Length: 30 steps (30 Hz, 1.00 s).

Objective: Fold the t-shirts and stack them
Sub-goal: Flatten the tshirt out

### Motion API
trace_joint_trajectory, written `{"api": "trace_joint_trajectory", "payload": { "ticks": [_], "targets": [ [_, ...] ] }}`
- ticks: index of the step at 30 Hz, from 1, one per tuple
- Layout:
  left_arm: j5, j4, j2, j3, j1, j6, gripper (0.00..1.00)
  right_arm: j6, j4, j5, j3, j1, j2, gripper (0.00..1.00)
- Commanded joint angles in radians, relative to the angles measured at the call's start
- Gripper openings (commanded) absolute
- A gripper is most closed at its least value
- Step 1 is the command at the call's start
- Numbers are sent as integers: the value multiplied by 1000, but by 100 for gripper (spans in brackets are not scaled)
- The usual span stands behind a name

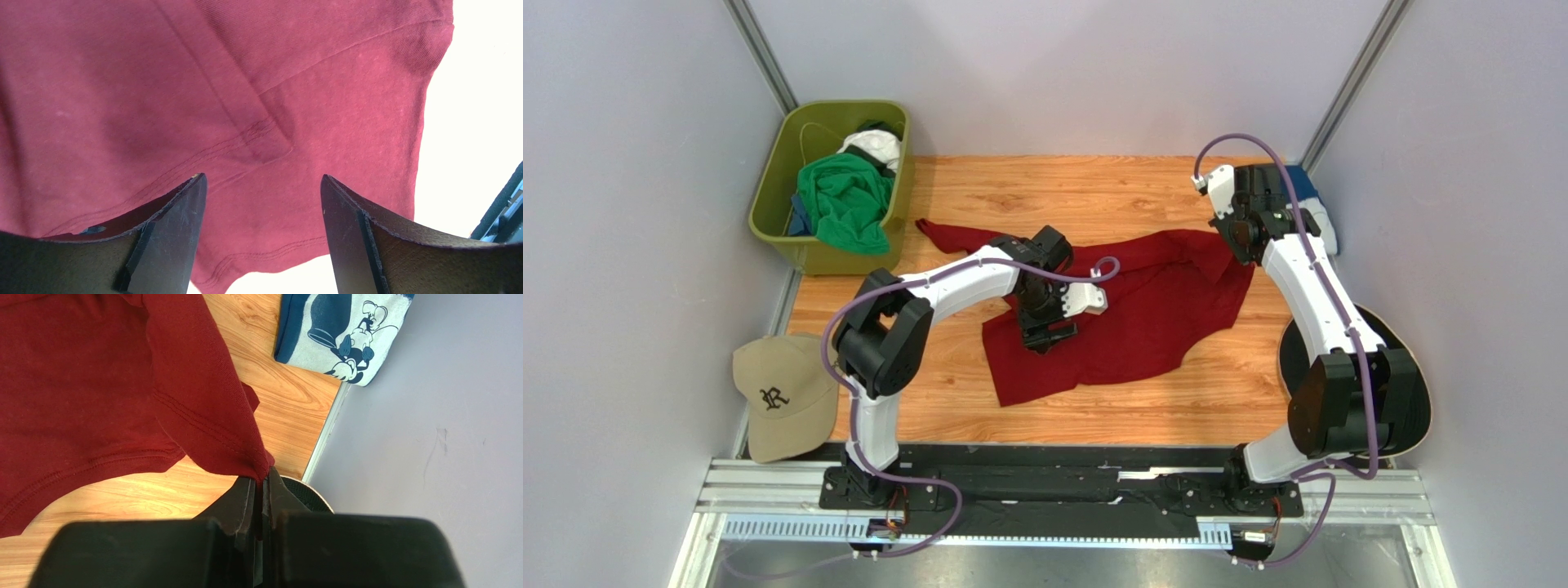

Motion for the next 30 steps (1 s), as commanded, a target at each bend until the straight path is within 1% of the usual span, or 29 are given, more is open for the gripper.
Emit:
{"api": "trace_joint_trajectory", "payload": {
  "ticks": [1, 9, 15, 21, 30],
  "targets": [
    [-5, 13, 19, 30, -28, -28, 76, 14, 40, -17, -8, 6, -29, 0],
    [-65, 49, 63, 40, -42, -69, 72, 7, 52, -22, -45, 4, -42, 0],
    [-74, 60, 83, 45, -42, -69, 68, 4, 57, -22, -57, 4, -53, 0],
    [-76, 56, 103, 54, -42, -63, 57, 2, 58, -22, -66, 4, -56, 0],
    [-82, 62, 113, 44, -43, -71, 32, 4, 64, -20, -82, 4, -58, 0]
  ]
}}
